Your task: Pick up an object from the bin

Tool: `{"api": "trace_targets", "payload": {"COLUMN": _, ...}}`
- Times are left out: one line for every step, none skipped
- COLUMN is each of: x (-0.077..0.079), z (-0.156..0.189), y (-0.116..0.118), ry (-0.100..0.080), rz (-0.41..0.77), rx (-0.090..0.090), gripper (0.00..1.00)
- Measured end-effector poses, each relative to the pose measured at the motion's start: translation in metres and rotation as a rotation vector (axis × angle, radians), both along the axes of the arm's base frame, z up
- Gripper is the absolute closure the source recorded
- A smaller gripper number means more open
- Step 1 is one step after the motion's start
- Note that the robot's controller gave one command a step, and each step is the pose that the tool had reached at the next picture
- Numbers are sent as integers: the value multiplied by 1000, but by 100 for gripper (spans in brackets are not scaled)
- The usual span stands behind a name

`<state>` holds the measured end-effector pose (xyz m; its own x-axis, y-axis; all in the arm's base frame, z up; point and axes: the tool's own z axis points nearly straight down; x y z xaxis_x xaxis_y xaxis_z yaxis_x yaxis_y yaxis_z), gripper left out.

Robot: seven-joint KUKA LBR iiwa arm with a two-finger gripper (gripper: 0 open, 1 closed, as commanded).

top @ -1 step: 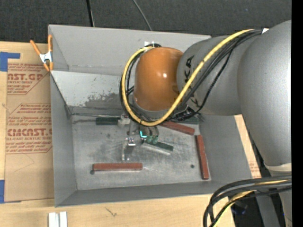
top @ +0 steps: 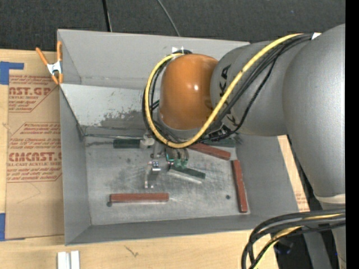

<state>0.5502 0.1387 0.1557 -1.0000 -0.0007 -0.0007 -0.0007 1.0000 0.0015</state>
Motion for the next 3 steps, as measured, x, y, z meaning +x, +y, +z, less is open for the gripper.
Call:
{"api": "trace_targets", "payload": {"x": -59, "z": -80, "y": 19, "ry": -9, "rz": 307, "rx": -2, "gripper": 100}}
{"api": "trace_targets", "payload": {"x": -59, "z": -80, "y": 19, "ry": -9, "rz": 306, "rx": -2, "gripper": 100}}
{"api": "trace_targets", "payload": {"x": -59, "z": 99, "y": 29, "ry": -8, "rz": 314, "rx": 0, "gripper": 100}}
